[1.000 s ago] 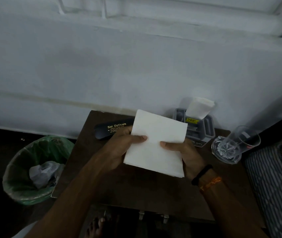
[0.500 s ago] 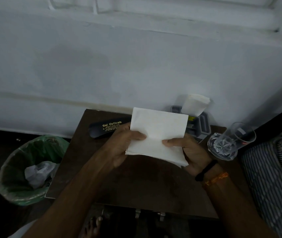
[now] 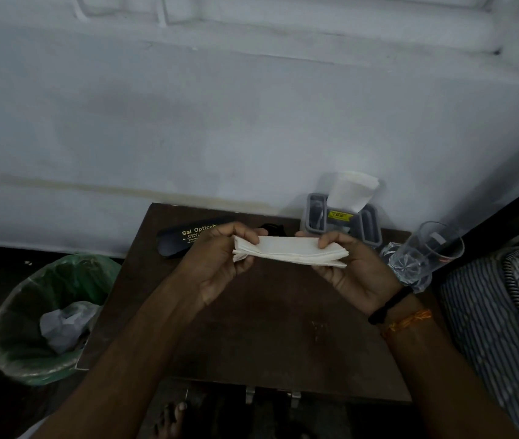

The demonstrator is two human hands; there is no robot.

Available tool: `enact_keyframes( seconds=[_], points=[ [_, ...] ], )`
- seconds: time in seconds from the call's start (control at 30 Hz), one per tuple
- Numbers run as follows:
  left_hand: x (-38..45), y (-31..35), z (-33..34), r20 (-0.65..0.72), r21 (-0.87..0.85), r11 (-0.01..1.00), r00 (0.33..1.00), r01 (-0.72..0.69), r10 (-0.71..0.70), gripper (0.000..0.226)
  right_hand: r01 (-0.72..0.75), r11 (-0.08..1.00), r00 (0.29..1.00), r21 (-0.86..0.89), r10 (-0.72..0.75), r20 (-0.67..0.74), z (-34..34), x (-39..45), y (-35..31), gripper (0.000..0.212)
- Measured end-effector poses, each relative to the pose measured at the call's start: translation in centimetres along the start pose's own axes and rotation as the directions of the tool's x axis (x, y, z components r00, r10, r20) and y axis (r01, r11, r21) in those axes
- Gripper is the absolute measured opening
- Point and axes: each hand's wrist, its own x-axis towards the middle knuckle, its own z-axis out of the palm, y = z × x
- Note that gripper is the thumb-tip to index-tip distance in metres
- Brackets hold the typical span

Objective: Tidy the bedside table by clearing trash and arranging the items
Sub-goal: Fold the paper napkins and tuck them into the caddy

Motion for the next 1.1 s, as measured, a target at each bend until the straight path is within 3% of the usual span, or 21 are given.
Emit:
enact_keyframes(
  seconds=[0.13,0.23,0.3,0.37,0.47,0.7,0.77,0.83,0.97,1.1],
  points=[
    [0.3,0.2,-0.2,-0.008,-0.073,0.996,0.999,0.051,-0.052,0.042,0.087,0.991,0.994,-0.100,-0.093,-0.055,0.0,0.0,-0.4,0.043],
    [0.3,0.3,-0.2,-0.015,-0.077,0.995,0.998,0.062,-0.064,0.041,0.103,0.984,0.986,-0.142,-0.120,-0.116,-0.1,-0.1,-0.3,0.047],
    [0.2,0.2,-0.1,-0.023,-0.047,0.998,0.999,0.033,-0.034,0.049,0.086,0.993,0.985,-0.086,-0.097,-0.140,-0.4,-0.1,-0.4,0.039],
    [0.1,0.1,0.0,-0.025,-0.003,1.000,1.000,0.012,-0.012,0.053,0.046,0.996,0.989,-0.072,-0.056,-0.136,-0.5,-0.1,-0.5,0.015],
    [0.0,0.1,0.1,-0.014,0.037,0.999,1.000,-0.003,0.003,0.051,0.011,0.977,0.989,-0.214,-0.041,-0.140,-1.1,0.2,-0.4,0.014],
    [0.5,-0.2,0.1,0.041,0.043,0.999,0.999,0.024,-0.026,0.033,0.160,0.881,0.934,-0.445,-0.281,-0.222,-1.9,0.5,-0.9,0.025],
    [0.5,-0.5,0.4,0.039,0.123,0.991,0.998,0.046,-0.051,0.024,0.199,0.854,0.912,-0.481,-0.341,-0.227,-2.0,0.6,-1.0,0.031],
    [0.4,-0.8,0.6,0.063,0.251,0.967,0.998,-0.042,0.027,0.015,0.207,0.840,0.907,-0.502,-0.357,-0.225,-2.1,0.6,-1.2,0.042],
    [0.1,-1.2,0.8,0.138,0.220,0.962,0.981,-0.163,0.135,0.024,0.151,0.844,0.929,-0.514,-0.299,-0.218,-2.1,0.2,-1.8,0.047],
    [0.0,-1.1,1.4,0.148,0.205,0.951,0.968,-0.231,0.203,0.028,-0.080,0.911,0.976,-0.405,-0.012,-0.219,-1.9,-0.6,-2.0,0.039]
  ],
)
